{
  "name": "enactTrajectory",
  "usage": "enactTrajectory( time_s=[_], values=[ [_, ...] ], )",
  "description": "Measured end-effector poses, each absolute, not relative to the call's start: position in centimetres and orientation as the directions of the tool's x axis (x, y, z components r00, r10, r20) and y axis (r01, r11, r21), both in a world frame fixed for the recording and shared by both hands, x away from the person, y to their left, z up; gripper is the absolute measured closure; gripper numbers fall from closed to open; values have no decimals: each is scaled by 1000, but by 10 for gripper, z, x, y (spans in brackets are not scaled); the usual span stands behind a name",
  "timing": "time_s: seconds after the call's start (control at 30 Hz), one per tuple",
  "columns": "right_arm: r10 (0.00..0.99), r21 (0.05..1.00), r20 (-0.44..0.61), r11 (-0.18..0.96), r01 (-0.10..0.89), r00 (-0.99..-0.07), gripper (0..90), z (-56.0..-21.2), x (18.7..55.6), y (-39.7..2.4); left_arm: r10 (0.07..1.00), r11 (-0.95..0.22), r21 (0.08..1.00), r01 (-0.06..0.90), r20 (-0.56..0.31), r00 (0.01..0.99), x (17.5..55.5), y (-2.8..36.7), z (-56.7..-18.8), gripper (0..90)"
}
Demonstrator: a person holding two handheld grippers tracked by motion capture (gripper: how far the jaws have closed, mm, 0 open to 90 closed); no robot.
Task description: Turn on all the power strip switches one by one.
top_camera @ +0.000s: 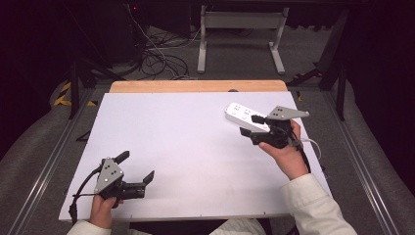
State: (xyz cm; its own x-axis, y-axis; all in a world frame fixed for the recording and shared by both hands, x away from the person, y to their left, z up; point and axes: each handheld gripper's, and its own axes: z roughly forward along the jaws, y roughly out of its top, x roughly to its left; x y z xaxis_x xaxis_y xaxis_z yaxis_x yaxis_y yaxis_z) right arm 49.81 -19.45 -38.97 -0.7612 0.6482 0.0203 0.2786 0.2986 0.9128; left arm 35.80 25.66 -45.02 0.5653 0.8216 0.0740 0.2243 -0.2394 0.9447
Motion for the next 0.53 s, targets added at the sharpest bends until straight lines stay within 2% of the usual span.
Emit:
enactTrajectory(
  time_s=[0.2,0.47,0.53],
  values=[
    [619,920,40,284,271,-785,290,-412,468,-206,823,-244,944,224,79,562,358,257,-450,2],
    [591,900,59,317,298,-805,198,-467,441,-218,819,-250,939,236,75,568,358,256,-450,2],
    [587,894,66,325,310,-807,193,-476,437,-218,816,-279,931,235,100,570,358,257,-450,2]
  ],
)
